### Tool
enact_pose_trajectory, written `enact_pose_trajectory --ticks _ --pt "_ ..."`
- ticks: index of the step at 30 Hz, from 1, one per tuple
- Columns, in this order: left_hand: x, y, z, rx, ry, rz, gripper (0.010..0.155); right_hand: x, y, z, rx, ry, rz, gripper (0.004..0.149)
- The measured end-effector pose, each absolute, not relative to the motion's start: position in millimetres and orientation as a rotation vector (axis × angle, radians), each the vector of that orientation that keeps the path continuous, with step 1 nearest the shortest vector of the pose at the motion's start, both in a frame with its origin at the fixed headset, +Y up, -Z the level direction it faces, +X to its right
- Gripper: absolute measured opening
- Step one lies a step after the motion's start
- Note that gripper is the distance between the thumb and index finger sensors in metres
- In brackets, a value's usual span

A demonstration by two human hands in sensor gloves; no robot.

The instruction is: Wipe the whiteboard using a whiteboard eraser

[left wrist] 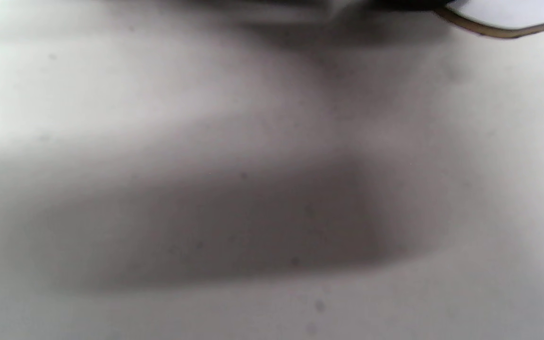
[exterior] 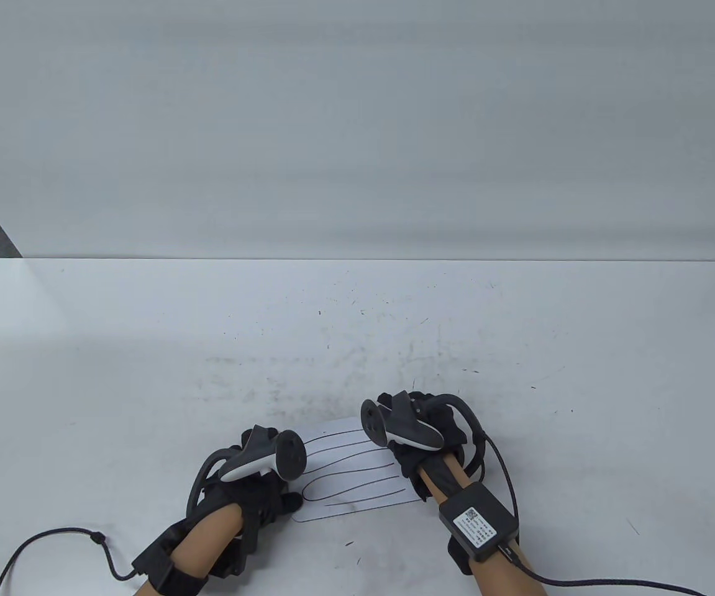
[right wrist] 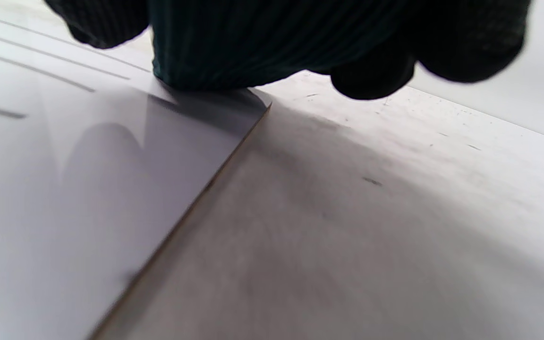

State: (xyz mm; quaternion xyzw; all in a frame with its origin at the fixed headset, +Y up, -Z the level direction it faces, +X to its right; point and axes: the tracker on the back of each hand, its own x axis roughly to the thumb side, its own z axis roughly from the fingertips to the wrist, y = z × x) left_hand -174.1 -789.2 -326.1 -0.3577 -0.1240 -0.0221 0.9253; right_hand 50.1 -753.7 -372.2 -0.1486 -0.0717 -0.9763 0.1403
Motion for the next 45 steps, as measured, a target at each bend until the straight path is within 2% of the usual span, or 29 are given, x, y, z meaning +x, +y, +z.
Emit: enact_pose_trajectory --ticks 10,14,20,29,34,39,45 --pt "-173.1 -788.6 -326.2 -0.732 -0.245 -0.051 0.093 74.6 -753.3 -280.7 -0.539 -0.242 -2.814 0.064" --pt "-177.4 -791.7 -327.3 -0.771 -0.242 -0.001 0.093 77.4 -753.3 -266.8 -0.541 -0.234 -2.801 0.065" --pt "-180.2 -793.1 -328.0 -0.783 -0.235 0.029 0.093 69.2 -751.7 -285.7 -0.537 -0.249 -2.802 0.065" --pt "-179.5 -792.6 -328.7 -0.789 -0.239 0.015 0.093 41.7 -751.4 -362.3 -0.491 -0.246 -2.845 0.063" --pt "-178.7 -792.4 -328.4 -0.784 -0.243 0.008 0.093 31.5 -752.1 -389.0 -0.475 -0.23 -2.854 0.064" --pt "-177.2 -792.3 -327.9 -0.785 -0.244 -0.007 0.093 32.7 -753.0 -382.5 -0.503 -0.208 -2.835 0.064" --pt "-176.8 -792.0 -327.5 -0.782 -0.237 -0.011 0.093 40.5 -752.9 -341.0 -0.563 -0.201 -2.793 0.064"
